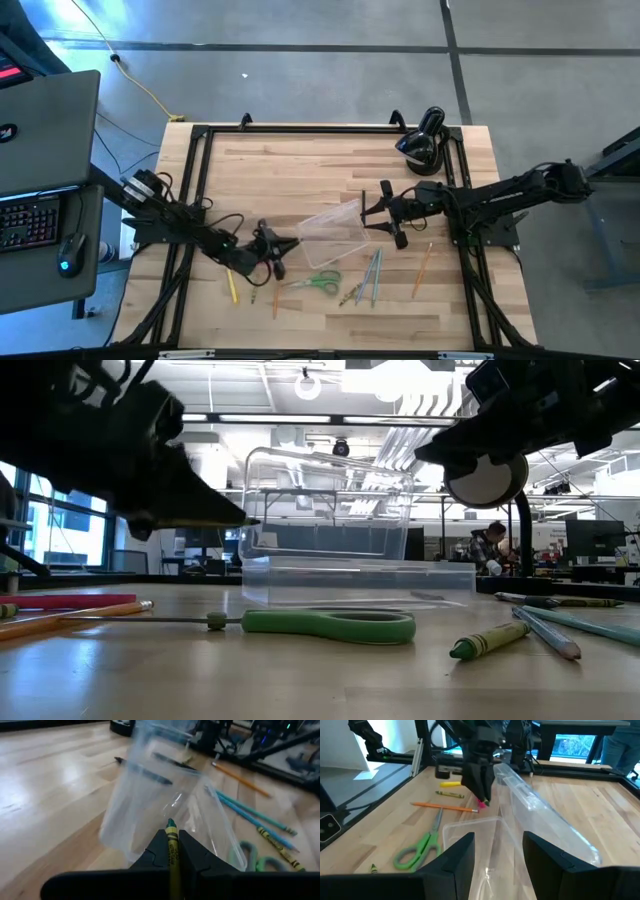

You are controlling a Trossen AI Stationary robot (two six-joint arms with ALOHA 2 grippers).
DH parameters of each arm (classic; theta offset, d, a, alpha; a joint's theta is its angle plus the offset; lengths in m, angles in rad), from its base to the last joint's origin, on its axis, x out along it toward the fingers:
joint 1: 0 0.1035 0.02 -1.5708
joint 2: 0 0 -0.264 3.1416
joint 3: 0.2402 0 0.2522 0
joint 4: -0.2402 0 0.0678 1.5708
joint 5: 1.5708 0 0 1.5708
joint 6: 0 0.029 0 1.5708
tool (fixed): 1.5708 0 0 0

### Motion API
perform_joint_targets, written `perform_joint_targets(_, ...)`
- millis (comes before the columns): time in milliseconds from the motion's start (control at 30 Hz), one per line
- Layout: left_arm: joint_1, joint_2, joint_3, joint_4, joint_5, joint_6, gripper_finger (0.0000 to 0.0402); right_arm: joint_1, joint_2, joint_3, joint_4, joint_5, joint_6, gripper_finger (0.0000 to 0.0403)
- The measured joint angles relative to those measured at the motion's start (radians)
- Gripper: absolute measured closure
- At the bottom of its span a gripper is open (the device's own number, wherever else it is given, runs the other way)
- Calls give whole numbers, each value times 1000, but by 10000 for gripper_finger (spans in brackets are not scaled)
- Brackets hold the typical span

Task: Pick & place school supplies into a supply box
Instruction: Put the green crayon into the supply box

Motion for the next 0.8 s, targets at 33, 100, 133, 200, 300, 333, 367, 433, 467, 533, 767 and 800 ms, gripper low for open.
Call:
perform_joint_targets(33,0,0,17,-42,-6,-2,363,0,0,0,-2,0,0,256)
perform_joint_targets(100,0,0,52,-103,8,-36,363,0,0,0,-5,0,0,256)
perform_joint_targets(133,0,0,72,-120,24,-52,363,0,0,0,-6,-1,0,256)
perform_joint_targets(200,2,1,116,-149,44,-64,363,0,0,0,-11,-7,0,256)
perform_joint_targets(300,30,18,201,-223,66,-39,362,0,0,0,-11,-6,0,256)
perform_joint_targets(333,49,27,234,-258,91,-30,362,0,0,0,-9,1,-1,256)
perform_joint_targets(367,68,40,268,-289,118,-19,362,0,0,0,-5,15,-1,256)
perform_joint_targets(433,110,79,346,-348,178,-14,362,0,0,0,-5,43,-1,256)
perform_joint_targets(467,130,99,379,-380,197,-13,362,0,0,0,-5,61,0,256)
perform_joint_targets(533,170,151,453,-431,228,-9,362,0,0,0,-5,84,13,256)
perform_joint_targets(767,267,255,600,-477,284,-20,360,0,0,0,-18,72,24,256)
perform_joint_targets(800,275,265,609,-477,293,-19,359,0,0,0,-21,72,24,256)
